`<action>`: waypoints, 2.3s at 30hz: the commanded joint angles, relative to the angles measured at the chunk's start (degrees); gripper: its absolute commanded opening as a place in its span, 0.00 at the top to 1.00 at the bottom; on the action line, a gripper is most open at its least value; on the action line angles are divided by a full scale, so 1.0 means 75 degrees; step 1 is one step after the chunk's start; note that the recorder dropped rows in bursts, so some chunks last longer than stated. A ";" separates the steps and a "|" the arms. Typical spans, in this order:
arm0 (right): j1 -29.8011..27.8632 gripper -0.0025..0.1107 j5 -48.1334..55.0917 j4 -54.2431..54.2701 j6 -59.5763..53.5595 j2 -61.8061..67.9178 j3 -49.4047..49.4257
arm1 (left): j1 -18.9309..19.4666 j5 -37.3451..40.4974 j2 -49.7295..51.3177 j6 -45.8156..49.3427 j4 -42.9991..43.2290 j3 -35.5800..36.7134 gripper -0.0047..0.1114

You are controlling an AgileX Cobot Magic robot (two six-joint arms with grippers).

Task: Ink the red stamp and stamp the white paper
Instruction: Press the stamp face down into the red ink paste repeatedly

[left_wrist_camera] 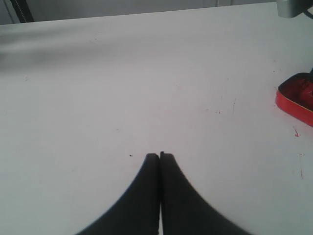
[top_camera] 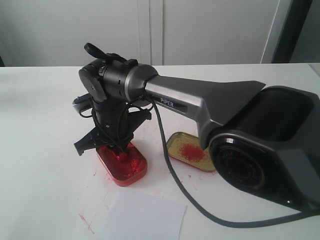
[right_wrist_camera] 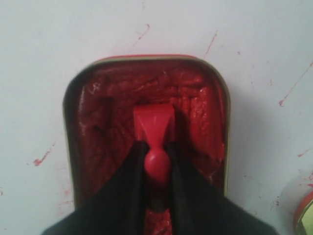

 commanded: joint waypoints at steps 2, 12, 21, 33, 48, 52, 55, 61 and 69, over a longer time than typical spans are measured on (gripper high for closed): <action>-0.0011 0.98 0.0162 0.0179 -0.0004 0.0608 0.0256 | 0.0003 -0.0031 -0.0038 -0.0029 -0.0039 0.0035 0.96; -0.0011 0.98 -0.0004 0.0179 0.0067 0.0131 -0.0038 | 0.0003 -0.0031 -0.0038 -0.0029 -0.0039 0.0035 0.96; -0.0011 0.98 -0.0206 0.0179 0.0185 -0.0361 -0.0038 | 0.0003 -0.0031 -0.0038 -0.0029 -0.0039 0.0035 0.96; -0.0011 0.98 -0.0478 0.0284 0.0185 -0.0723 -0.0051 | 0.0003 -0.0031 -0.0038 -0.0029 -0.0039 0.0035 0.96; -0.0314 0.98 -0.0682 0.1148 0.0148 -0.0781 -0.0002 | 0.0003 -0.0031 -0.0038 -0.0029 -0.0039 0.0035 0.96; -0.0326 0.98 -0.0682 0.1197 0.0092 -0.0641 -0.0002 | 0.0003 -0.0031 -0.0038 -0.0029 -0.0039 0.0035 0.96; -0.0326 0.98 -0.0696 0.1247 0.0026 -0.0567 -0.0002 | 0.0003 -0.0031 -0.0038 -0.0029 -0.0039 0.0035 0.96; -0.0602 0.98 -0.0744 0.1979 -0.0282 -0.0506 -0.0002 | 0.0003 -0.0031 -0.0038 -0.0029 -0.0039 0.0035 0.96; -0.0709 0.98 -0.0708 0.2239 -0.0499 -0.0393 -0.0002 | 0.0003 -0.0031 -0.0038 -0.0029 -0.0039 0.0035 0.96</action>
